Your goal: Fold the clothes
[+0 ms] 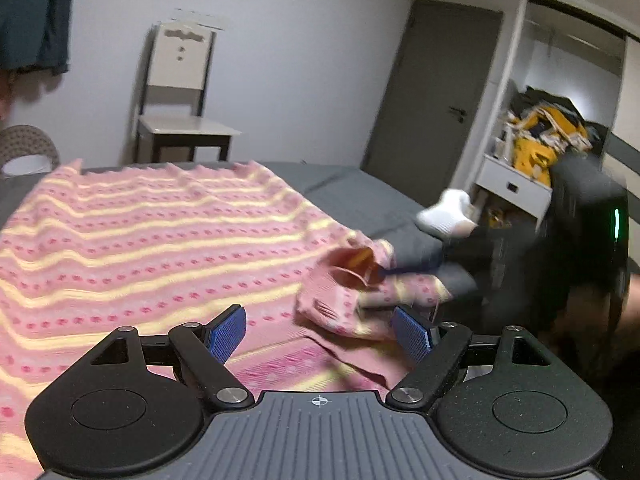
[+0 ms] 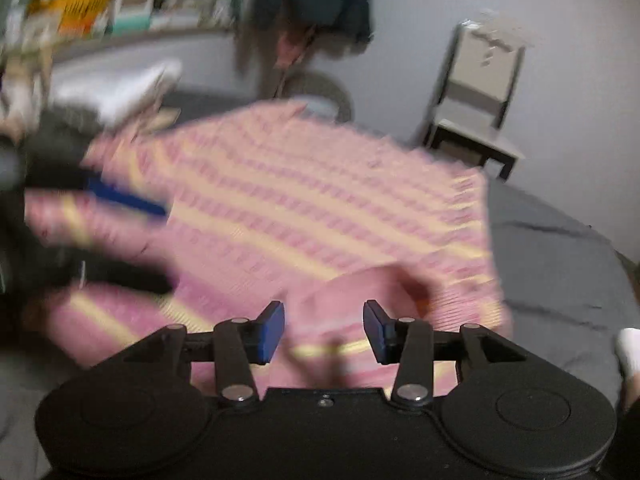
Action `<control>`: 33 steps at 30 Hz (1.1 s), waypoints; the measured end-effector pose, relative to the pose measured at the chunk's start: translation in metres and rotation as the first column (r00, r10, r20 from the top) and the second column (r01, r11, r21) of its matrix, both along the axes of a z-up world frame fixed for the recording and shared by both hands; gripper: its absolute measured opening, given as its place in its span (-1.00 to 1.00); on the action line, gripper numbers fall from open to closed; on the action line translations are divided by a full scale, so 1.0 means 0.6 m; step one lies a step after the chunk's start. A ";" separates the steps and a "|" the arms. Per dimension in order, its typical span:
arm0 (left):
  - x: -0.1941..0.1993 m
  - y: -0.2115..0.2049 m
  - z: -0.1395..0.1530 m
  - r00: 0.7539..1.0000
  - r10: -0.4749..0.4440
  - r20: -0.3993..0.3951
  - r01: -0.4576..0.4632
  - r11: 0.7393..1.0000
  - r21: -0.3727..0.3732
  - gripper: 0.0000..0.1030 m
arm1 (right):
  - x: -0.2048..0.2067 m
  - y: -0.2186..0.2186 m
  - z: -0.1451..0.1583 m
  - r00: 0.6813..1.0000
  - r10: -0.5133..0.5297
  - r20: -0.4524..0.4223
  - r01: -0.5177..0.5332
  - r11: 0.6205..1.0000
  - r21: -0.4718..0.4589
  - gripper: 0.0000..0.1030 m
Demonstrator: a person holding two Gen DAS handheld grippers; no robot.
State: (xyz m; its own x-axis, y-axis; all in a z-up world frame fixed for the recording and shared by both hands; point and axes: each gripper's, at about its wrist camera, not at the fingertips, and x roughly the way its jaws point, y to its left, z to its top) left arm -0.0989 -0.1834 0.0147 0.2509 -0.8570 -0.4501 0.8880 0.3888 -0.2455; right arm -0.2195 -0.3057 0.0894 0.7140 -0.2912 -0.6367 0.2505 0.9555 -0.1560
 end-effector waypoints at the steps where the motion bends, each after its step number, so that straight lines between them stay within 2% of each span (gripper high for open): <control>1: -0.007 -0.009 -0.002 1.000 -0.009 0.015 0.009 1.000 0.007 0.58 | -0.004 -0.027 0.009 1.000 -0.008 -0.012 0.008 1.000 -0.009 -0.18; 3: -0.036 -0.025 -0.002 0.997 -0.021 0.072 0.019 0.999 0.038 0.57 | -0.005 -0.072 0.008 0.994 0.061 -0.092 -0.066 0.996 -0.056 -0.19; 5: -0.057 -0.055 0.000 0.989 -0.009 0.150 -0.006 0.995 0.096 0.57 | -0.009 -0.095 -0.002 0.966 0.178 -0.187 -0.210 0.963 -0.171 -0.20; 7: -0.077 -0.082 0.004 0.975 -0.003 0.223 -0.028 0.990 0.135 0.56 | -0.020 -0.098 -0.014 0.912 0.317 -0.261 -0.383 0.886 -0.262 -0.22; 9: -0.085 -0.107 0.007 0.969 -0.012 0.249 -0.027 0.988 0.153 0.56 | -0.024 -0.097 -0.027 0.850 0.424 -0.312 -0.516 0.790 -0.331 -0.25; 11: -0.085 -0.129 0.008 0.968 -0.002 0.253 -0.044 0.983 0.178 0.35 | -0.017 -0.099 -0.042 0.810 0.464 -0.359 -0.581 0.718 -0.383 -0.31; 12: -0.081 -0.136 0.007 0.971 0.008 0.241 -0.056 0.980 0.191 0.11 | -0.012 -0.101 -0.049 0.790 0.477 -0.384 -0.608 0.686 -0.399 -0.35; 13: -0.076 -0.141 0.005 0.974 0.018 0.227 -0.066 0.977 0.204 0.00 | -0.009 -0.102 -0.056 0.762 0.499 -0.413 -0.644 0.652 -0.402 -0.45; 15: -0.064 -0.141 0.000 0.983 0.042 0.181 -0.082 0.972 0.219 -0.03 | -0.005 -0.104 -0.069 0.716 0.532 -0.451 -0.697 0.580 -0.421 -0.48; 16: -0.059 -0.142 -0.003 0.985 0.051 0.166 -0.087 0.972 0.219 -0.04 | -0.002 -0.105 -0.074 0.703 0.547 -0.454 -0.711 0.557 -0.430 -0.48; 17: -0.054 -0.142 -0.006 0.986 0.060 0.153 -0.093 0.971 0.221 -0.04 | 0.005 -0.111 -0.074 0.696 0.563 -0.446 -0.718 0.552 -0.424 -0.53; 18: -0.050 -0.144 -0.010 0.987 0.065 0.149 -0.099 0.967 0.233 -0.06 | 0.014 -0.119 -0.071 0.693 0.577 -0.431 -0.721 0.562 -0.406 -0.58; 20: -0.041 -0.150 -0.021 0.989 0.068 0.133 -0.101 0.960 0.263 -0.24 | 0.029 -0.135 -0.061 0.697 0.599 -0.395 -0.716 0.605 -0.348 -0.85; 21: -0.036 -0.154 -0.027 0.991 0.065 0.115 -0.096 0.955 0.280 -0.37 | 0.038 -0.144 -0.057 0.703 0.605 -0.374 -0.710 0.627 -0.319 -0.85; 23: -0.032 -0.159 -0.036 0.992 0.064 0.105 -0.093 0.948 0.304 -0.42 | 0.054 -0.169 -0.047 0.729 0.608 -0.315 -0.682 0.688 -0.249 -0.86; 24: -0.031 -0.162 -0.040 0.992 0.064 0.105 -0.094 0.946 0.311 -0.48 | 0.058 -0.180 -0.040 0.747 0.602 -0.282 -0.661 0.718 -0.219 -0.86; 26: -0.031 -0.164 -0.043 0.993 0.068 0.101 -0.096 0.945 0.313 -0.51 | 0.067 -0.211 -0.030 0.804 0.560 -0.200 -0.590 0.794 -0.146 -0.87; 28: -0.030 -0.166 -0.044 0.992 0.077 0.096 -0.103 0.945 0.311 -0.74 | 0.082 -0.252 -0.028 0.868 0.482 -0.119 -0.486 0.874 -0.005 -0.87; 29: -0.029 -0.165 -0.044 0.992 0.089 0.094 -0.114 0.944 0.309 -0.79 | 0.092 -0.276 -0.033 0.897 0.433 -0.086 -0.425 0.900 0.098 -0.87; 31: -0.026 -0.161 -0.042 0.991 0.112 0.070 -0.129 0.942 0.309 -0.90 | 0.105 -0.312 -0.050 0.935 0.351 -0.056 -0.325 0.908 0.263 -0.87; 33: -0.022 -0.153 -0.039 0.990 0.136 0.033 -0.140 0.946 0.293 -0.95 | 0.113 -0.343 -0.072 0.964 0.263 -0.045 -0.220 0.877 0.426 -0.86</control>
